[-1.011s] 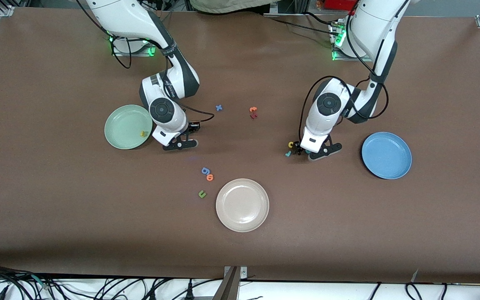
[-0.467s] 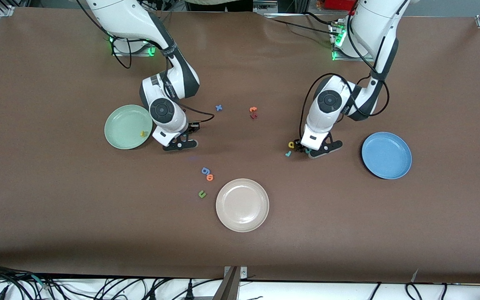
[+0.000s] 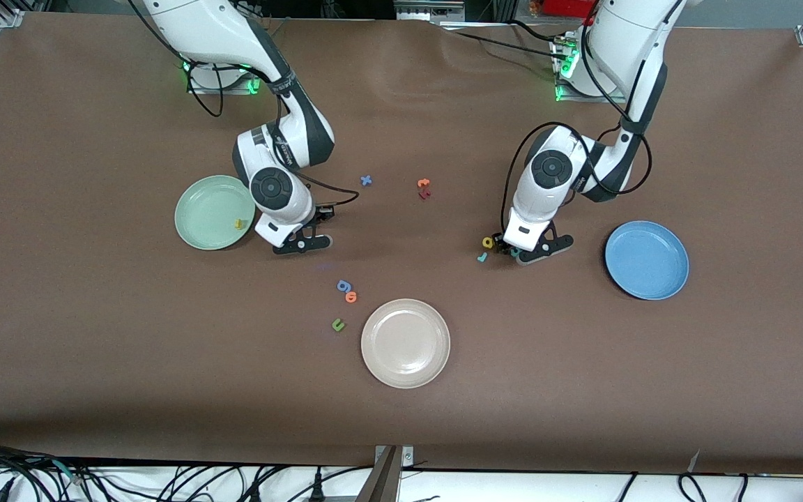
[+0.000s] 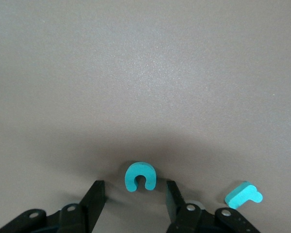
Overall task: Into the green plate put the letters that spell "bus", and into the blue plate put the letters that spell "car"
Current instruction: 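Carry the teal b onto the green plate and open the right gripper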
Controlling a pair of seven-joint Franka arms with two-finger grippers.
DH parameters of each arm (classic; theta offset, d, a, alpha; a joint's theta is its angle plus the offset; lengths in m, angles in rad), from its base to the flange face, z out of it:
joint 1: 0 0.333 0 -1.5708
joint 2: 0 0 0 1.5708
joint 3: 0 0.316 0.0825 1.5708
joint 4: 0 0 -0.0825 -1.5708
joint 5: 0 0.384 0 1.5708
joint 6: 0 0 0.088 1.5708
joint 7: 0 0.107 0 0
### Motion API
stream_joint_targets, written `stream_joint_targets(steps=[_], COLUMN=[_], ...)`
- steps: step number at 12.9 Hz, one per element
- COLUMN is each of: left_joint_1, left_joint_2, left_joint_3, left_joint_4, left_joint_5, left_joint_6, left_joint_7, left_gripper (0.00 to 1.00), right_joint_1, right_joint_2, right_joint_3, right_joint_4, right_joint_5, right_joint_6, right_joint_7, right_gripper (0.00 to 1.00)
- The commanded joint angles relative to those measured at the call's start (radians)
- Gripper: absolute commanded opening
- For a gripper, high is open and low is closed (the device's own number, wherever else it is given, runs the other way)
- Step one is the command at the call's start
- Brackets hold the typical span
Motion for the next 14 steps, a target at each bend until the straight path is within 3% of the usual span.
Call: stream_joint_targets(steps=[1,4,7,10,11,13,14], left_joint_1=[0.006,0.006,0.007,0.007,0.007,0.007,0.009], left_joint_2=[-0.004,-0.003,-0.003,-0.003,-0.003,-0.004,-0.009], left_joint_3=[0.000,0.000,0.000,0.005,0.006,0.009,0.014], left_joint_4=[-0.021,-0.020,-0.015,-0.006,-0.004,-0.003,-0.003], left_joint_5=[-0.014,-0.012,-0.012,-0.012,-0.012,-0.012,-0.014], left_joint_6=[0.007,0.007,0.007,0.007,0.007,0.007,0.007], left_joint_7=[0.025,0.025,0.025,0.026,0.026,0.032,0.073], left_gripper=[0.62,0.59,0.39,0.37,0.36,0.27,0.22], right_joint_1=[0.000,0.000,-0.001,-0.020,-0.035,-0.048,-0.046], right_joint_2=[-0.031,-0.064,-0.070,-0.048,-0.030,-0.024,-0.027], right_joint_3=[-0.094,-0.186,-0.246,-0.283,-0.283,-0.283,-0.280], right_joint_4=[0.045,0.039,0.026,-0.015,-0.015,-0.012,-0.010], right_joint_5=[0.007,0.007,0.004,0.004,0.007,0.017,0.017], right_joint_6=[-0.128,-0.249,-0.321,-0.317,-0.314,-0.323,-0.324], right_joint_7=[-0.132,-0.230,-0.256,-0.319,-0.322,-0.319,-0.313], right_gripper=[0.17,0.17,0.17,0.21,0.30,0.99,0.99])
